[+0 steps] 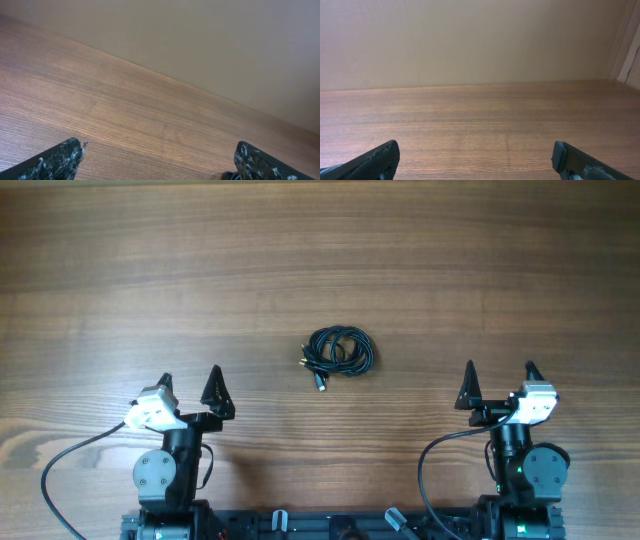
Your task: Untangle cables
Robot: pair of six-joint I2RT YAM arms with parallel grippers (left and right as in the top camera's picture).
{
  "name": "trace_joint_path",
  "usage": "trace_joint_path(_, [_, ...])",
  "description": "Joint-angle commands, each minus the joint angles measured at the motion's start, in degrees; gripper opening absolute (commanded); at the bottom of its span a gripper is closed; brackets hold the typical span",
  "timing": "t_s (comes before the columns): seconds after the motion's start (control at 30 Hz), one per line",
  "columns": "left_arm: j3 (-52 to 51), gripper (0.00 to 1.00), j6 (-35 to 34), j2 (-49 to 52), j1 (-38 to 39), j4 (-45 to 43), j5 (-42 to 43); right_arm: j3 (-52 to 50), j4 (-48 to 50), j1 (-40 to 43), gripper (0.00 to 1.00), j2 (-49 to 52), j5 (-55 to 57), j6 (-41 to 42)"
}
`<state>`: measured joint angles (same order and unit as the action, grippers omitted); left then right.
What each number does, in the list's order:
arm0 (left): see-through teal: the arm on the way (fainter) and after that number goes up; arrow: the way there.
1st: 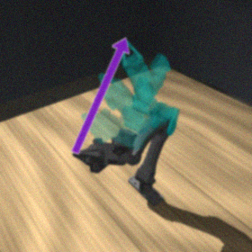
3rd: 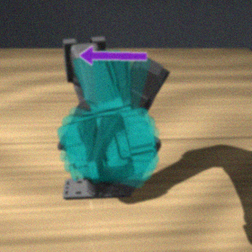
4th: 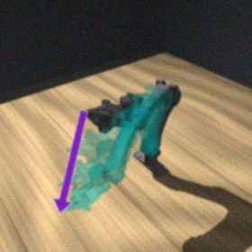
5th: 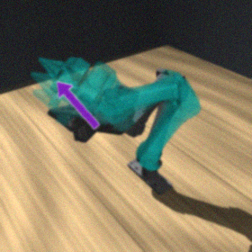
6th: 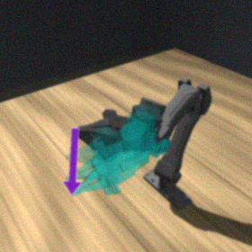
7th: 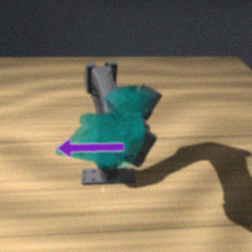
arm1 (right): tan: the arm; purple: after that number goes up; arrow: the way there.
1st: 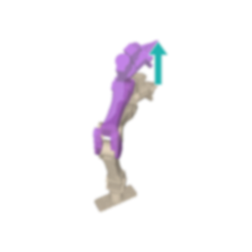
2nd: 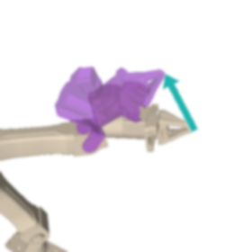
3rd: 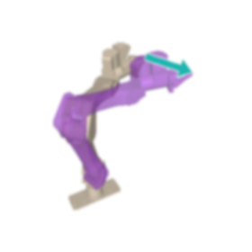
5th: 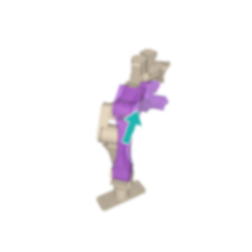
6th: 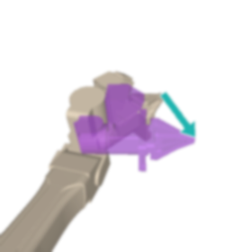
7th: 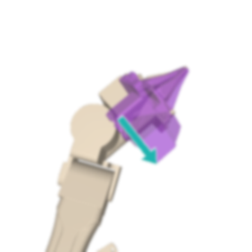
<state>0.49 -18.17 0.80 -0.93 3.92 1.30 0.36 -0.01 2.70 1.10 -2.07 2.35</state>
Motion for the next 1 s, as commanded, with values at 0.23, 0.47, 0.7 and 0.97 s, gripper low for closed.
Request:
trace_joint_path(0.23, [-0.2,1.00,-0.3,-0.4,-0.5,0.4,-0.7,-0.1,0.2,-0.2,1.00,-0.7,0.8,0.8])
trace_joint_path(0.47, [-0.2,1.00,-0.3,-0.4,-0.5,0.4,-0.7,-0.1,0.2,-0.2,1.00,-0.7,0.8,0.8])
trace_joint_path(0.7, [-0.1,1.00,-0.3,-0.4,-0.5,-0.3,-0.7,-0.1,0.2,-0.2,1.00,-0.7,0.8,0.8])
trace_joint_path(0.97, [1.6,1.00,-0.3,-0.4,-0.5,0.3,-0.7,-0.1,0.2,-0.2,1.00,-0.7,0.8,0.8])
